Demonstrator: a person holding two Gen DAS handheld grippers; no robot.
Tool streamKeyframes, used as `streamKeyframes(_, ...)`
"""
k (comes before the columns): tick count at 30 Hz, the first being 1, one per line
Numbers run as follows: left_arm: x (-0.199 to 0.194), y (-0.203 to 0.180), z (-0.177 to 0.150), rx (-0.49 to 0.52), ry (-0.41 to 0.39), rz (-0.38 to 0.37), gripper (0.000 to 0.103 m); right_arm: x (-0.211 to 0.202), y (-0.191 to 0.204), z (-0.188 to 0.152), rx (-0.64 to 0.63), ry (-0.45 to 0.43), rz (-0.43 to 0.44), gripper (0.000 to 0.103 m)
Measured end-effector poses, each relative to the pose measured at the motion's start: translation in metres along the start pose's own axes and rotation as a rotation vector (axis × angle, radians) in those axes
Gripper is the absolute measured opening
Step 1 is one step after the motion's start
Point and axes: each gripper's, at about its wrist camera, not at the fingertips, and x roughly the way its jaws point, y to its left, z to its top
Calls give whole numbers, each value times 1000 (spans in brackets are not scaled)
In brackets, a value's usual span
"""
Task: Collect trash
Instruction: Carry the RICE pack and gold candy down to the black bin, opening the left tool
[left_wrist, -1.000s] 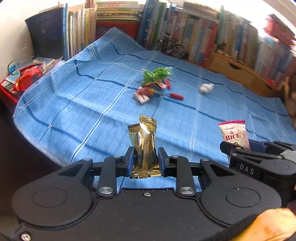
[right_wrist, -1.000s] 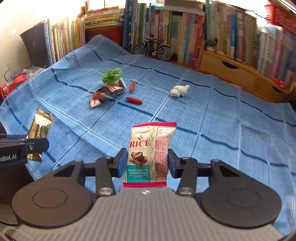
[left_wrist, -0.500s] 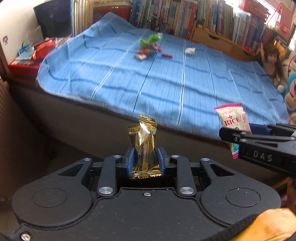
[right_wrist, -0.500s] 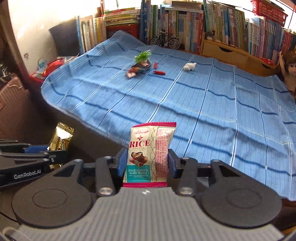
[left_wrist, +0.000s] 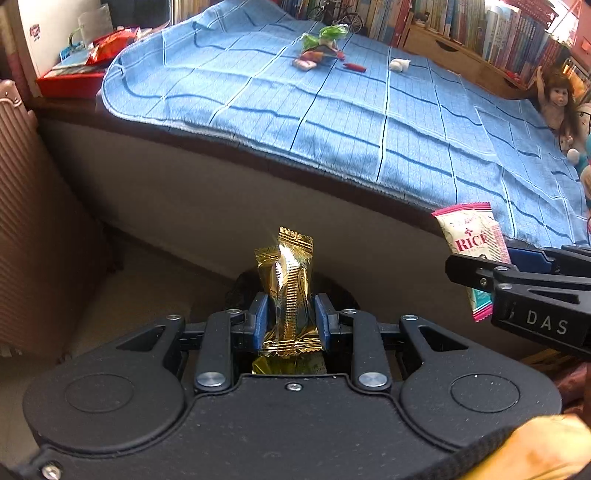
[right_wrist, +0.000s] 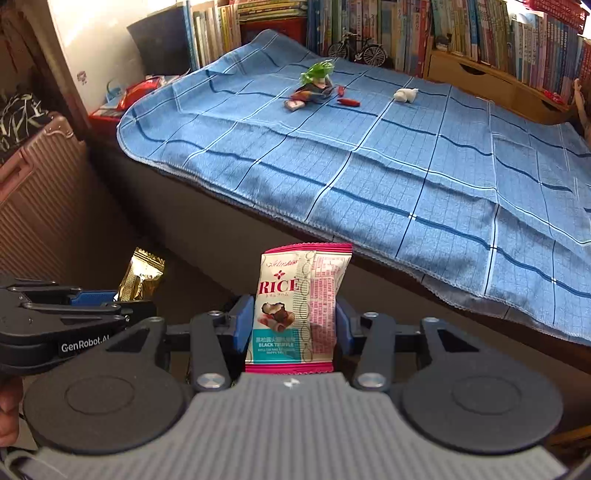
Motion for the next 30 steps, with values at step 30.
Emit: streamKeyframes(30,48,7,-1,-2,126,27,26,38,10,0,-34,93,58,54)
